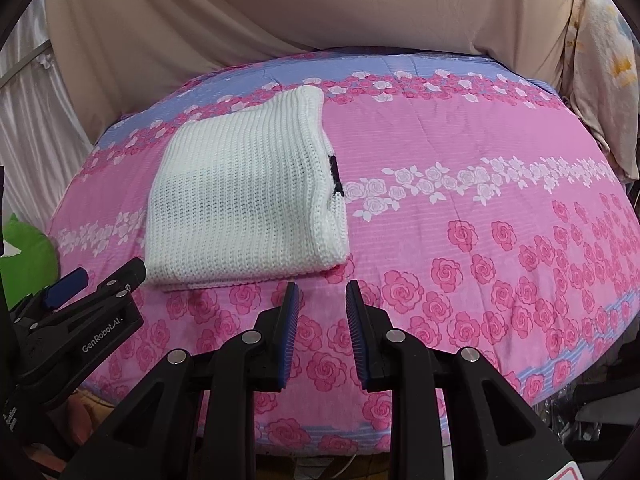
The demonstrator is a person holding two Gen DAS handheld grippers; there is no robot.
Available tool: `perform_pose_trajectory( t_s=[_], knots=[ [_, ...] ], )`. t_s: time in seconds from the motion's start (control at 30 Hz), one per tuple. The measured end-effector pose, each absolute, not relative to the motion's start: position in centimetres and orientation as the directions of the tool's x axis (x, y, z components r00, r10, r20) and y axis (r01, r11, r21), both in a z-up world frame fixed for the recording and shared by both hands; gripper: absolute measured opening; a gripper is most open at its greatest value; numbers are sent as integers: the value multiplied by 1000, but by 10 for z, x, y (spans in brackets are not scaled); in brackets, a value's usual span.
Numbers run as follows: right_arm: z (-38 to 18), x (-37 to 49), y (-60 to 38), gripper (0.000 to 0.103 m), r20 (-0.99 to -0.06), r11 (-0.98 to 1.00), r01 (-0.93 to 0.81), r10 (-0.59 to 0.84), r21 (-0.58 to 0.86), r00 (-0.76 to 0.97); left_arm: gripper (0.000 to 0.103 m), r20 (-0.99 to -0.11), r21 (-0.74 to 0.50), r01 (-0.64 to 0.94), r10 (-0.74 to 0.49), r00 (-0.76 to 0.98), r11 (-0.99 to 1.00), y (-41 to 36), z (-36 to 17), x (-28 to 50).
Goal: Fold small clothes
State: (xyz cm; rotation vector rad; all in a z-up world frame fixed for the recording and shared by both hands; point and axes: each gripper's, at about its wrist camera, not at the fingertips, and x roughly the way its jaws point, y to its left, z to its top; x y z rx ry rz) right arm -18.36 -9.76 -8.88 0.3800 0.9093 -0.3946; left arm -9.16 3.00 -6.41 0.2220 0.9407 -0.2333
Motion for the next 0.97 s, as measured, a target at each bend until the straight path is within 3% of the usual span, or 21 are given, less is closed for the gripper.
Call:
perform_pose_trajectory(
  t_s=[0.97],
  knots=[
    [-82,-182,-90,24,-799,882,445,-153,156,582,75,-809,124,309,-85,582,943,27,-60,-95]
  ],
)
